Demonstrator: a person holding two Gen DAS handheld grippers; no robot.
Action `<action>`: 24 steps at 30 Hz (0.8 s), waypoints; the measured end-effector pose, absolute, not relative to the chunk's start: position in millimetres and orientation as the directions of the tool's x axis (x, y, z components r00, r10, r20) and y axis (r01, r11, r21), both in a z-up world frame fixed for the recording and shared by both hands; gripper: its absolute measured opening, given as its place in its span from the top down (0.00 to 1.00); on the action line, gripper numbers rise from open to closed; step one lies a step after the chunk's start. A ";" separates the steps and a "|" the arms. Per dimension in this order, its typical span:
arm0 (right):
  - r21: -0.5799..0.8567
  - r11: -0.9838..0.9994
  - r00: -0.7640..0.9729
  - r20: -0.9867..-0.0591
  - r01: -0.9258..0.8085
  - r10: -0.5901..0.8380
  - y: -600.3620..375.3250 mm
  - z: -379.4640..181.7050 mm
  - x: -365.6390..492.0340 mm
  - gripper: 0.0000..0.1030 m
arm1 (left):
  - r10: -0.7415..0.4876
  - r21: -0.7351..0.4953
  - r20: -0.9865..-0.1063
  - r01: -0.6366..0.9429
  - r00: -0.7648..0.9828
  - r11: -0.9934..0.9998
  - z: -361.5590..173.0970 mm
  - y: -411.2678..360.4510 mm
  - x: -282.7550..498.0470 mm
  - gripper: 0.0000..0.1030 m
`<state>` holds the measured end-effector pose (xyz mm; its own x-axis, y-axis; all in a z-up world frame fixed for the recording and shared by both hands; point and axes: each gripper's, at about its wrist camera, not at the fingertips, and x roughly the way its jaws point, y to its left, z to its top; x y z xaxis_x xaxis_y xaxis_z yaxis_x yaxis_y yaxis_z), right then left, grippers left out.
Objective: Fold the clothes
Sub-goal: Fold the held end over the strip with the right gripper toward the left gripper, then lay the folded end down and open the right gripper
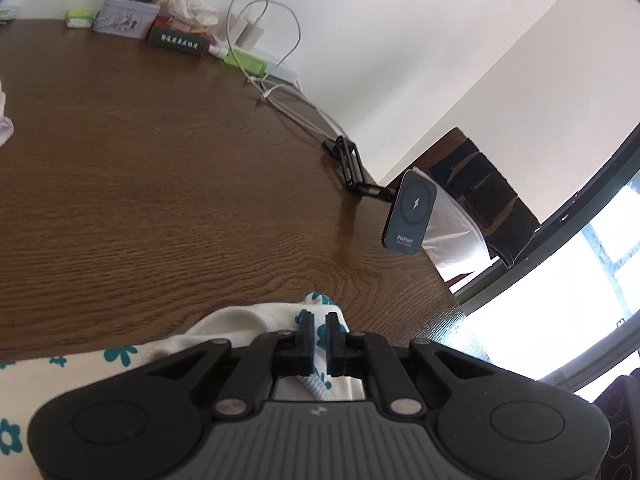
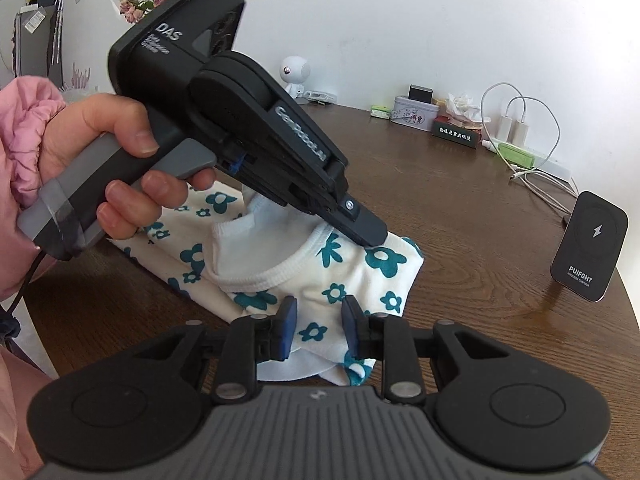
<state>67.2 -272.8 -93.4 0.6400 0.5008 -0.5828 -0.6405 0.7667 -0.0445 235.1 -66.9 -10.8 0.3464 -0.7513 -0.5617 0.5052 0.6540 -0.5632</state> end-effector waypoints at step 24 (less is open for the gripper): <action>0.001 0.787 0.634 -0.592 -0.617 0.497 -250.9 -97.5 86.0 0.71 | -0.678 -0.429 -0.608 0.548 0.413 0.718 -24.1 0.4 162.5 0.89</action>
<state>86.0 -250.9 -97.5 0.6341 0.4971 -0.5923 -0.6166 0.7873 0.0006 162.5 0.4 -24.1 0.4132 -0.6781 -0.6078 0.5476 0.7183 -0.4291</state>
